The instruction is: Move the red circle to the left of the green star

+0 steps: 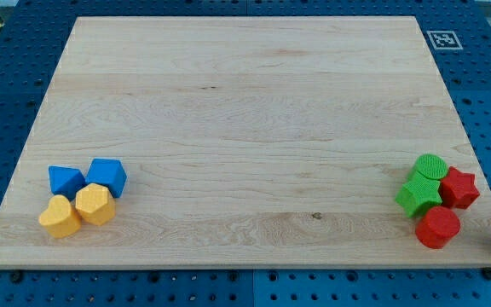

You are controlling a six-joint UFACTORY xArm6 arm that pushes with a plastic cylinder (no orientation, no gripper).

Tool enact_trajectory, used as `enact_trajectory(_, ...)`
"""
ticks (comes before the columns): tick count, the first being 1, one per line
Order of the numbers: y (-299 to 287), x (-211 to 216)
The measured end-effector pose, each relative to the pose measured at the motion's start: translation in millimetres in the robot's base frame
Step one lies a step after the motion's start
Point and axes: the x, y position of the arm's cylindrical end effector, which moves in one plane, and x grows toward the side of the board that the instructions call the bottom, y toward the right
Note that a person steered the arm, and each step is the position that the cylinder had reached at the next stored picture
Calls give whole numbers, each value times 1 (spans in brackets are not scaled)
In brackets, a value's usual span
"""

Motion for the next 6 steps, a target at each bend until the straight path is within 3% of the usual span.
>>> enact_trajectory(3, -69, -9)
enact_trajectory(6, -177, -34)
